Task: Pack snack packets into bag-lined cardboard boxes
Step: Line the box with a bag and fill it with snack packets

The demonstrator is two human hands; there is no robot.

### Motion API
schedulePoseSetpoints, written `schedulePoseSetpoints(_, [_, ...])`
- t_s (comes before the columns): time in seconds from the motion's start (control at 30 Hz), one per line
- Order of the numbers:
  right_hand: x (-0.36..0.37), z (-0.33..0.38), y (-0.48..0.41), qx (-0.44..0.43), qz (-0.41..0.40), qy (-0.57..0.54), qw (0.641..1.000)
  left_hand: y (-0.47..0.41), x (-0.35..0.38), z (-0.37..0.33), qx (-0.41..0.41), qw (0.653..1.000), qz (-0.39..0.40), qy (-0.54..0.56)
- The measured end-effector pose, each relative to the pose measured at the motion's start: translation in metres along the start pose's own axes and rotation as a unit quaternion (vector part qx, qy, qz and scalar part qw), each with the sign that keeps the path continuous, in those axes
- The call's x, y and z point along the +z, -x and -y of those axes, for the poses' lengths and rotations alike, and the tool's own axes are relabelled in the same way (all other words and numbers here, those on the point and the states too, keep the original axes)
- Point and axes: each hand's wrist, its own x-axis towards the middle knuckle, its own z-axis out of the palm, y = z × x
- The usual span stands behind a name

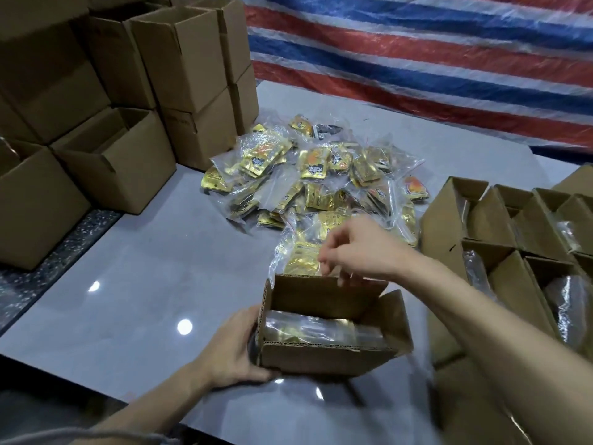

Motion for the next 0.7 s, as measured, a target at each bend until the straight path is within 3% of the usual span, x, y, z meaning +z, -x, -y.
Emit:
schedulePoseSetpoints(0.1, [-0.010,-0.008,-0.031,0.026,-0.095,0.002,0.995,0.004,0.004,0.001,0.018,0.999,-0.002,-0.039])
schedulePoseSetpoints(0.27, [0.002,-0.037,-0.069,0.173,0.015,0.046,0.984,0.011,0.003,-0.002,0.062,0.992,-0.017,-0.106])
schedulePoseSetpoints(0.4, [0.023,-0.052,-0.086,0.226,0.035,0.008,0.973,0.009,0.004,0.002,0.073,0.991,0.012,-0.116])
schedulePoseSetpoints(0.6, [0.037,-0.064,-0.098,0.242,0.074,-0.034,0.967,0.008,0.001,0.002,0.071,0.989,0.015,-0.129])
schedulePoseSetpoints(0.7, [0.032,-0.066,-0.099,0.209,0.053,-0.077,0.973,0.009,0.001,-0.002,0.064,0.990,0.008,-0.125])
